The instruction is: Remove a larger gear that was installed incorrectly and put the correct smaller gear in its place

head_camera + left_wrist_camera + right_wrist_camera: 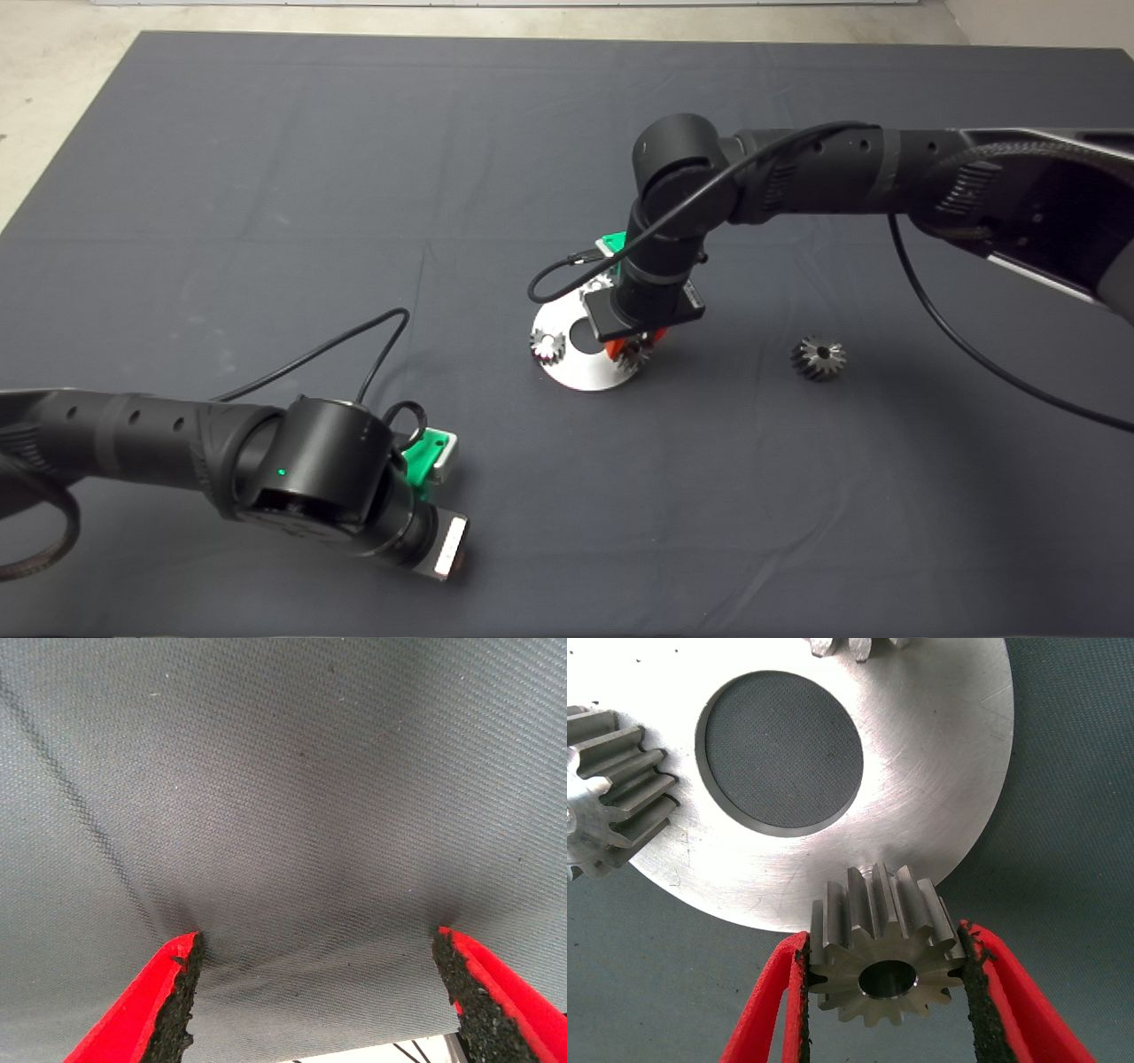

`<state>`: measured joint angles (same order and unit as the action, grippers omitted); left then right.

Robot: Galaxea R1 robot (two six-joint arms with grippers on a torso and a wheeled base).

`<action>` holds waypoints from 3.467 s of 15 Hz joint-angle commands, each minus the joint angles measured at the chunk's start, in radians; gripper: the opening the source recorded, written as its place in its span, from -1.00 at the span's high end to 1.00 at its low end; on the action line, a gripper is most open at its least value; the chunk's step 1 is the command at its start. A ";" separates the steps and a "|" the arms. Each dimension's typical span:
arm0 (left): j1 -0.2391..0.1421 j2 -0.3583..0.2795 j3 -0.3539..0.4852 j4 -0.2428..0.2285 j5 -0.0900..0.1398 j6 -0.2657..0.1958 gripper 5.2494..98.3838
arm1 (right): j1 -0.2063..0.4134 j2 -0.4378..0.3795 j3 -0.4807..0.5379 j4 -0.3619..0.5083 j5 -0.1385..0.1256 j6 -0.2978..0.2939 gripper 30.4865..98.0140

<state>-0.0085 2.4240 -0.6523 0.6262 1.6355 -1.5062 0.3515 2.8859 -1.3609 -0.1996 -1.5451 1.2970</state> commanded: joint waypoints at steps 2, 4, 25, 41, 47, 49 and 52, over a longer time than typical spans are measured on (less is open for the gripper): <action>0.053 0.013 -0.061 0.113 -0.089 0.015 -0.27 | -0.006 0.028 -0.001 -0.015 -0.090 -0.013 0.89; 0.054 0.013 -0.061 0.115 -0.089 0.015 -0.27 | -0.006 0.031 -0.004 -0.015 -0.090 -0.016 0.85; -0.234 -0.246 0.148 0.002 -0.080 -0.026 -0.27 | 0.347 -0.014 0.248 -0.006 -0.090 0.078 0.01; -0.611 -0.446 0.333 -0.361 -0.059 0.015 -0.27 | 0.614 -0.519 0.928 0.023 -0.082 0.363 -0.86; -0.611 -0.512 0.349 -0.361 -0.060 0.014 -0.27 | 0.615 -0.616 1.018 0.020 -0.082 0.349 -0.92; -0.611 -0.521 0.343 -0.361 -0.059 0.014 -0.27 | 0.615 -0.641 1.016 0.021 -0.081 0.338 -0.99; -0.611 -0.519 0.344 -0.361 -0.062 0.014 -0.27 | 0.615 -0.631 1.017 0.023 -0.081 0.330 -0.99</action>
<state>-0.6028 1.9140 -0.3243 0.2798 1.5255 -1.4951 0.9419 2.2664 -0.3611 -0.1977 -1.5332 1.6397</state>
